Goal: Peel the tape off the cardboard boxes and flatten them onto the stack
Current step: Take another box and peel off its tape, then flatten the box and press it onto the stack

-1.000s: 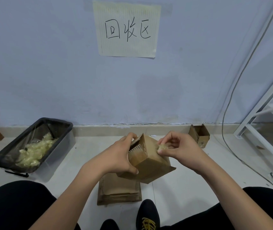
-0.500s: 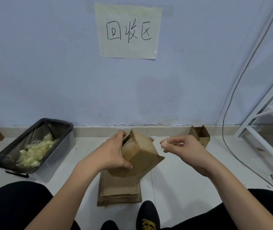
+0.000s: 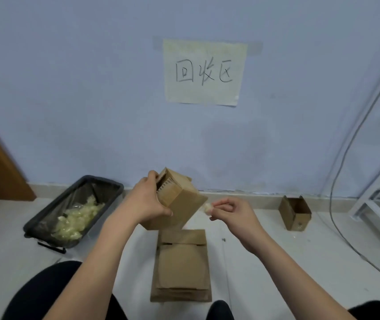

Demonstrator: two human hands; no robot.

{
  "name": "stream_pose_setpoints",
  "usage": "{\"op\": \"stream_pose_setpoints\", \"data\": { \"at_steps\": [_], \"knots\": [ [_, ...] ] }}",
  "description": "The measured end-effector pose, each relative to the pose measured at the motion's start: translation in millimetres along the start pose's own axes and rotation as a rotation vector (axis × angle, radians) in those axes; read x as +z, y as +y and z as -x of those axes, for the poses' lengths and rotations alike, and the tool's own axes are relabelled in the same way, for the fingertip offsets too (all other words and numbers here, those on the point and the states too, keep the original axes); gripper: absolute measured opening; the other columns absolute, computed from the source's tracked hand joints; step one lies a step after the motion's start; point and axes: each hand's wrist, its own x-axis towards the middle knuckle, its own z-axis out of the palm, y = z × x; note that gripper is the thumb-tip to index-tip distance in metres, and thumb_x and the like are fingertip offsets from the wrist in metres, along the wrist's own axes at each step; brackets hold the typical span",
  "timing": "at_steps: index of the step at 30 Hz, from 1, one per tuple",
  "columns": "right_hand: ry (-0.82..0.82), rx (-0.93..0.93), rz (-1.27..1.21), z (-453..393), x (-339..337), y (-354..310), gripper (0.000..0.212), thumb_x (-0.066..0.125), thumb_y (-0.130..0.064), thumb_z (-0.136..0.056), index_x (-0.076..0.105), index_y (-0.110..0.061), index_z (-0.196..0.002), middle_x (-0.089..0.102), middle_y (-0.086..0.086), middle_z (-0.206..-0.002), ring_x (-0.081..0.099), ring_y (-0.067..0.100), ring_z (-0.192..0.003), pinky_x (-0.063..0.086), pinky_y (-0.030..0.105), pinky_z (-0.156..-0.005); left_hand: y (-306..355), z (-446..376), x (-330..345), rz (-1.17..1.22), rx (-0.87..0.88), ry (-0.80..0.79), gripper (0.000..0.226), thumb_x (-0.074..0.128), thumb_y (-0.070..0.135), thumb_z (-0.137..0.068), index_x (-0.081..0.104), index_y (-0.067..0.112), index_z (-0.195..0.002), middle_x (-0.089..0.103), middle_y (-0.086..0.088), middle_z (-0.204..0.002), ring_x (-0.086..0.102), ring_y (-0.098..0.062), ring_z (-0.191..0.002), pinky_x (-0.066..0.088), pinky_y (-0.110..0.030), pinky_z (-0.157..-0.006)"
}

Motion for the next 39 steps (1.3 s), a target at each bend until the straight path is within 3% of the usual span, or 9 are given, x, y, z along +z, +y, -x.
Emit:
{"op": "stream_pose_setpoints", "data": {
  "at_steps": [6,9,13,18,21,25,29,34,39],
  "knots": [
    [-0.079,-0.118,0.0,-55.6,79.6,-31.1,0.012,0.081,-0.019,-0.078,0.077,-0.011,-0.084,0.076,0.004,-0.092,0.069,0.014,-0.087,0.058,0.037,-0.086,-53.6,-13.0,-69.0,0.019,-0.198,0.221,0.091,0.093,0.037,-0.063,0.036,0.016,-0.13,0.052,-0.012,-0.128,0.055,-0.035,-0.118,0.047,-0.042,-0.09],
    [-0.106,-0.113,0.039,-77.8,124.4,-33.4,0.008,0.081,-0.022,-0.077,0.076,-0.016,-0.079,0.068,-0.009,-0.083,0.058,0.009,-0.072,0.043,0.018,-0.062,-96.2,-9.6,-92.0,0.076,-0.348,0.419,0.09,0.091,0.034,-0.067,0.034,0.013,-0.132,0.05,-0.017,-0.132,0.055,-0.042,-0.12,0.047,-0.048,-0.096],
    [-0.187,-0.125,0.144,-103.5,186.6,-21.8,0.005,0.084,-0.024,-0.077,0.079,-0.021,-0.077,0.057,-0.011,-0.105,0.059,0.008,-0.09,0.044,0.017,-0.071,-146.8,-1.1,-102.0,0.187,-0.508,0.585,0.094,0.091,0.03,-0.071,0.031,0.01,-0.14,0.046,-0.019,-0.138,0.051,-0.044,-0.125,0.046,-0.052,-0.098],
    [-0.185,-0.133,0.179,-133.6,262.1,5.7,0.012,0.078,-0.01,-0.081,0.076,-0.016,-0.091,0.074,-0.002,-0.082,0.068,0.008,-0.077,0.051,0.013,-0.065,-206.2,-3.2,-107.4,0.246,-0.635,0.669,0.098,0.093,0.031,-0.067,0.031,0.011,-0.14,0.047,-0.017,-0.139,0.051,-0.044,-0.126,0.046,-0.055,-0.098],
    [-0.239,-0.108,0.188,-151.0,308.0,26.7,0.037,0.072,-0.004,-0.082,0.061,-0.021,-0.113,0.073,0.006,-0.083,0.068,0.012,-0.079,0.047,0.014,-0.065,-231.1,-5.2,-99.3,0.252,-0.712,0.639,0.095,0.093,0.031,-0.067,0.033,0.013,-0.138,0.048,-0.016,-0.139,0.053,-0.044,-0.124,0.047,-0.053,-0.096],
    [-0.258,-0.085,0.305,-177.6,361.3,53.5,0.009,0.071,-0.008,-0.085,0.067,-0.013,-0.092,0.066,-0.001,-0.079,0.06,0.006,-0.072,0.044,0.014,-0.063,-256.2,-8.7,-88.0,0.265,-0.797,0.581,0.095,0.092,0.032,-0.067,0.033,0.014,-0.139,0.047,-0.015,-0.136,0.053,-0.043,-0.122,0.047,-0.053,-0.098],
    [-0.255,-0.122,0.452,-203.0,406.6,80.7,0.012,0.07,-0.008,-0.084,0.072,-0.018,-0.077,0.064,0.003,-0.094,0.061,0.015,-0.081,0.041,0.014,-0.063,-275.8,-9.1,-79.3,0.279,-0.85,0.576,0.089,0.091,0.029,-0.069,0.032,0.015,-0.135,0.048,-0.014,-0.131,0.053,-0.04,-0.119,0.047,-0.051,-0.094],
    [-0.238,-0.095,0.59,-222.0,430.1,112.7,0.018,0.054,0.006,-0.083,0.07,0.001,-0.078,0.067,0.011,-0.082,0.063,0.025,-0.08,0.046,0.023,-0.06,-287.7,-10.7,-72.9,0.299,-0.856,0.571,0.088,0.089,0.029,-0.07,0.031,0.017,-0.135,0.048,-0.012,-0.13,0.054,-0.037,-0.114,0.047,-0.047,-0.087],
    [-0.242,-0.113,0.643,-225.1,447.6,131.4,0.012,0.053,-0.002,-0.086,0.062,-0.006,-0.093,0.064,0.009,-0.088,0.06,0.025,-0.08,0.043,0.027,-0.06,-291.9,-12.5,-70.4,0.307,-0.822,0.565,0.09,0.089,0.03,-0.071,0.03,0.018,-0.137,0.047,-0.011,-0.132,0.054,-0.035,-0.116,0.044,-0.042,-0.082]
  ]
}}
